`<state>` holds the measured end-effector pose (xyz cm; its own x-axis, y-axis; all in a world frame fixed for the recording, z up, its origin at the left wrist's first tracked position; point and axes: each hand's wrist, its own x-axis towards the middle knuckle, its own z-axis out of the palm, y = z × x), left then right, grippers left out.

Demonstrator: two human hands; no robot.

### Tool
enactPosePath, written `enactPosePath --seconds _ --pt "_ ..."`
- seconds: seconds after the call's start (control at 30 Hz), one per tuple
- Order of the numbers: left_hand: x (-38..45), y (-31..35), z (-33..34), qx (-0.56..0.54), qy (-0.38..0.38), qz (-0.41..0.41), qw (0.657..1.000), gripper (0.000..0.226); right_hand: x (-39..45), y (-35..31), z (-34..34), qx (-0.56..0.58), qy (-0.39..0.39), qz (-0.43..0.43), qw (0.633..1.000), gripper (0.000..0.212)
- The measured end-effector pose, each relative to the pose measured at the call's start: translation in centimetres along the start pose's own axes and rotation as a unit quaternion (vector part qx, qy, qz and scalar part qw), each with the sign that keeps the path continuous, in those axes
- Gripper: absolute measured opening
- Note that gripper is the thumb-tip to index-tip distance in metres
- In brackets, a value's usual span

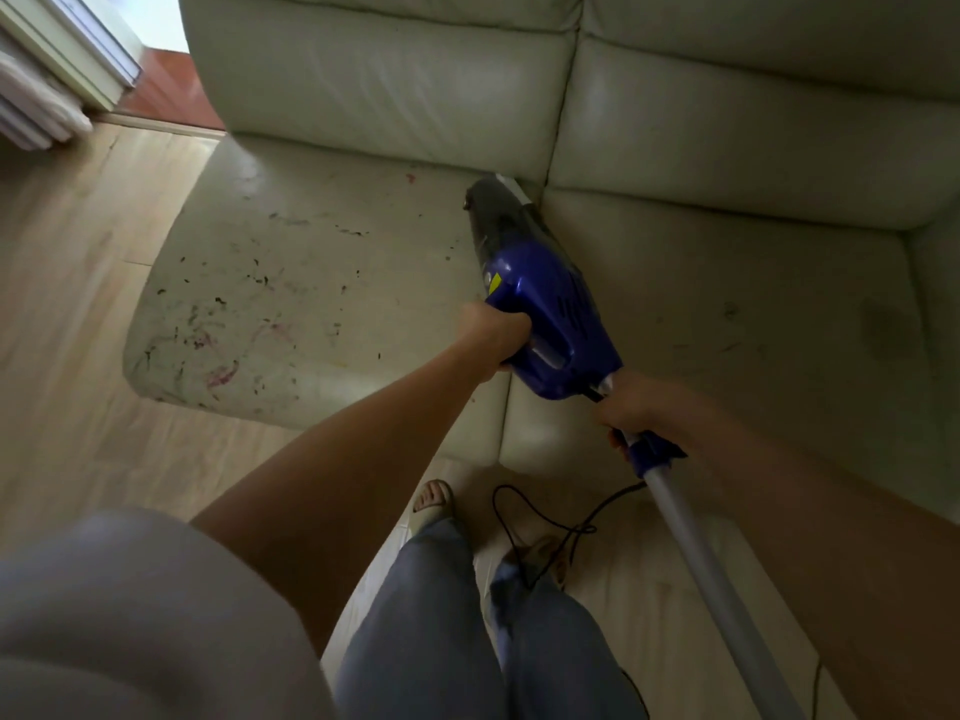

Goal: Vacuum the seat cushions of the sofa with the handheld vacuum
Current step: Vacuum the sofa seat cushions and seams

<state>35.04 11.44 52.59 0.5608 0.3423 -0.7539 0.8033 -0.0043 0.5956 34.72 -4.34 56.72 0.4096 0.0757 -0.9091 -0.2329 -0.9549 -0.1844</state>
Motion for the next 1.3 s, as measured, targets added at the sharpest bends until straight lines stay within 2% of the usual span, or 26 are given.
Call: enactPosePath --seconds 0.2,0.37,0.47,0.57,0.77,0.9,1.03,1.1,1.2,1.3 --pt "1.3 0.8 -1.0 0.006 0.008 -0.001 1.000 0.034 0.7 -1.4 0.1 0.024 -0.009 -0.006 1.000 0.009" --pt "5.4 1.1 -1.5 -0.018 0.007 -0.018 1.000 0.035 4.9 -3.8 -0.7 0.013 -0.005 0.021 1.000 0.009" --pt "7.6 2.4 -1.5 -0.002 0.011 -0.009 1.000 0.037 7.2 -4.9 -1.6 0.046 -0.009 0.027 0.999 0.004" --pt "9.0 3.8 -1.4 0.019 0.023 0.003 1.000 0.041 9.0 -5.1 -2.5 0.083 -0.009 0.024 0.996 0.019" --pt "7.9 4.9 -0.3 0.038 0.038 0.010 0.998 0.044 8.6 -3.7 -3.8 0.120 -0.017 0.006 0.993 0.014" --pt "4.9 3.7 1.7 0.047 0.029 0.009 0.998 0.041 6.4 0.1 -2.5 0.150 -0.018 -0.019 0.988 0.004" --pt "2.9 2.5 2.7 0.066 0.021 0.012 0.997 0.038 5.0 2.2 -1.4 0.148 -0.029 -0.027 0.988 0.008" --pt "3.2 3.5 2.8 0.070 0.028 0.021 0.997 0.041 5.3 1.8 -2.5 0.150 -0.027 -0.029 0.988 0.008" --pt "4.2 5.6 2.9 0.080 0.037 0.039 0.995 0.045 6.1 0.6 -4.2 0.146 -0.025 -0.034 0.988 0.023" --pt "5.7 6.3 3.0 0.061 0.039 0.044 0.996 0.043 7.7 -0.3 -5.5 0.135 -0.021 -0.022 0.990 0.025"
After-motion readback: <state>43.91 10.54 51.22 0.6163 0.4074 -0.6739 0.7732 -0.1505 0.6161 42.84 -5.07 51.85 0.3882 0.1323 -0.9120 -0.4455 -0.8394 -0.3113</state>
